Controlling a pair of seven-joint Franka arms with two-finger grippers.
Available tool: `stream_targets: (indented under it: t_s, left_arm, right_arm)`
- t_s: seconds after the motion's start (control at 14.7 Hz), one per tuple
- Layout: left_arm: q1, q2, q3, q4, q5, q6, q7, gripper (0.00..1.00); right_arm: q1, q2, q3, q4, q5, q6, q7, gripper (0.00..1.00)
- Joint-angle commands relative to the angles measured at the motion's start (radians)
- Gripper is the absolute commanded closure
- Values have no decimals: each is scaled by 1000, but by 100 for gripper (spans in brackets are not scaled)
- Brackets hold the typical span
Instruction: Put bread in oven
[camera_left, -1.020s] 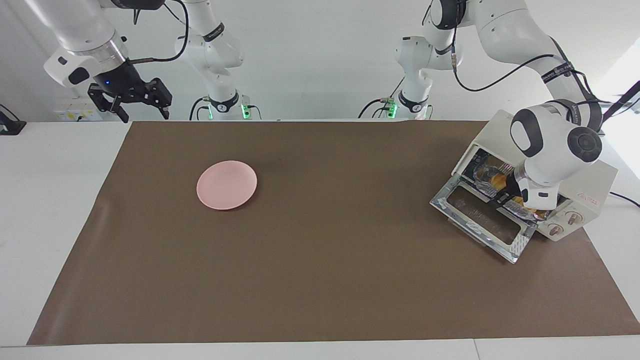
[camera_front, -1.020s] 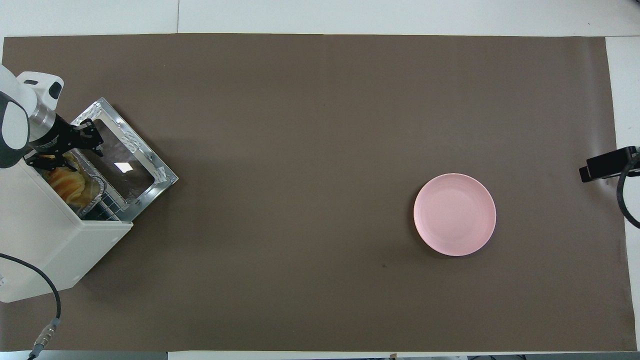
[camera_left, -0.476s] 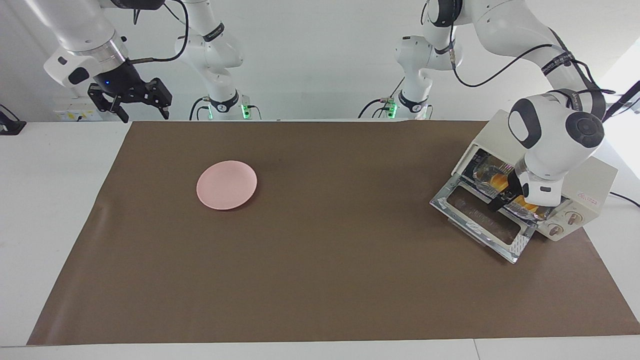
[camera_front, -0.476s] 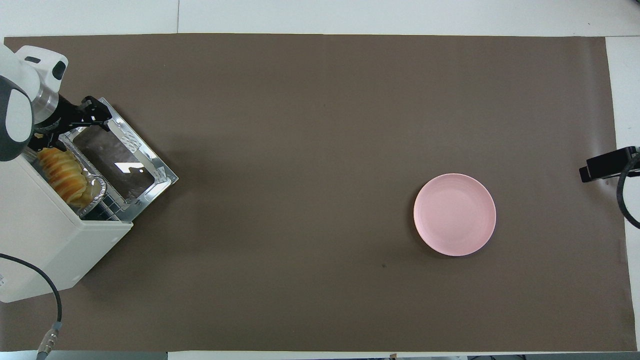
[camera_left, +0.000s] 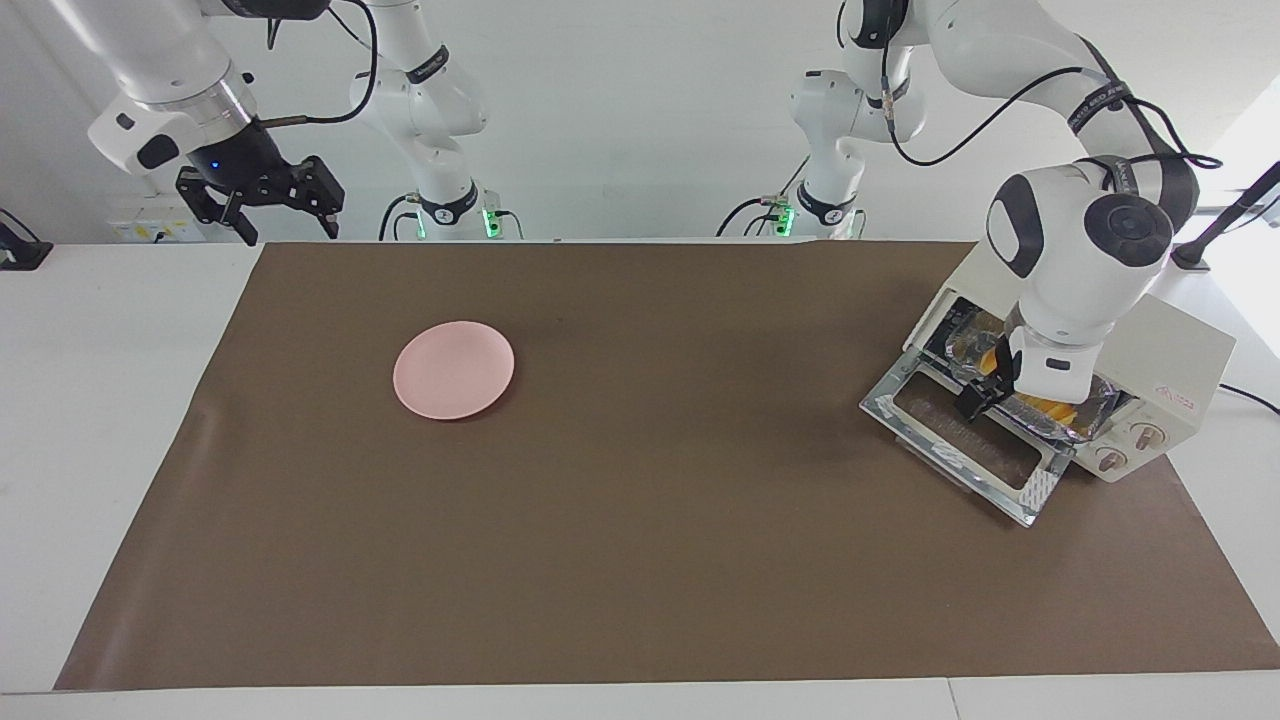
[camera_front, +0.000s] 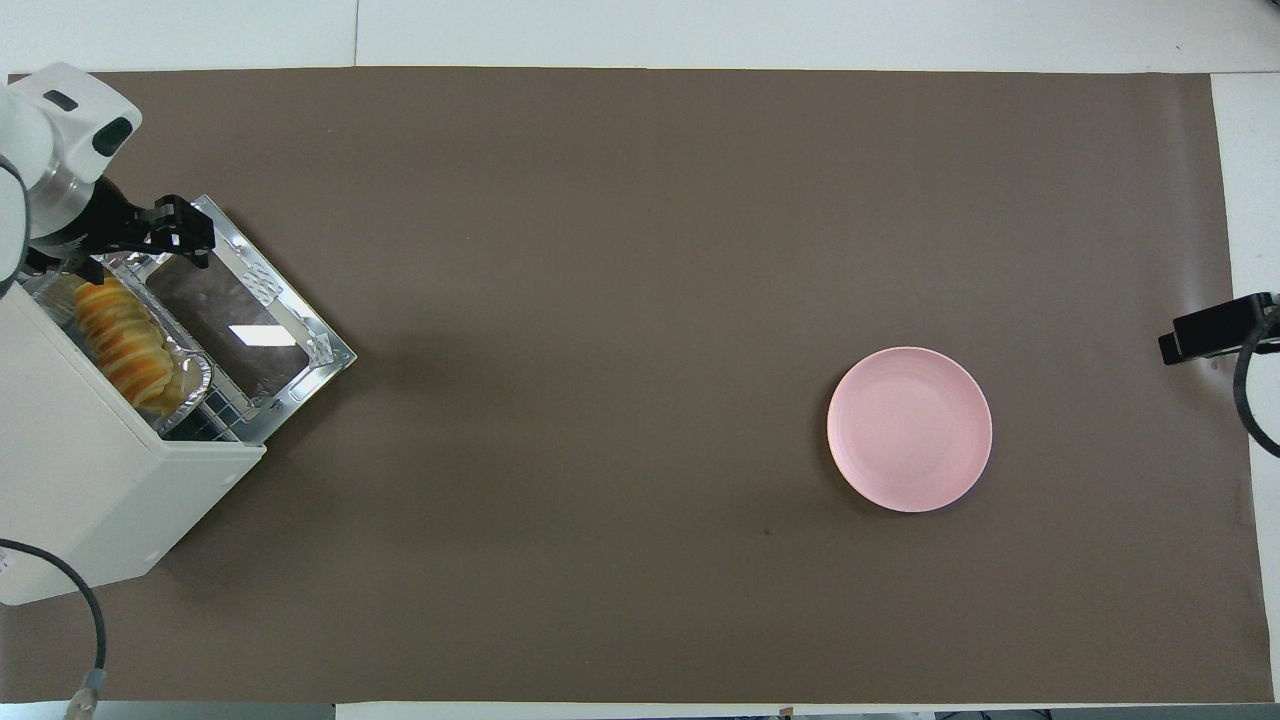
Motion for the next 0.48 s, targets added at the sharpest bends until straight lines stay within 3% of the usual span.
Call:
stream_targets:
  t_s: [0.0, 0.34, 0.41]
  left_arm:
    - [2, -116, -5, -24, 12, -116, 145, 0]
    - [-49, -209, -11, -38, 3, -263, 166, 0]
    - [-22, -218, -55, -39, 4, -280, 165, 0]
  right_arm:
    - [-12, -27, 7, -29, 2, 0, -26, 0]
    - [-12, -27, 7, -29, 2, 0, -26, 0]
    - [-12, -27, 7, -29, 2, 0, -26, 0]
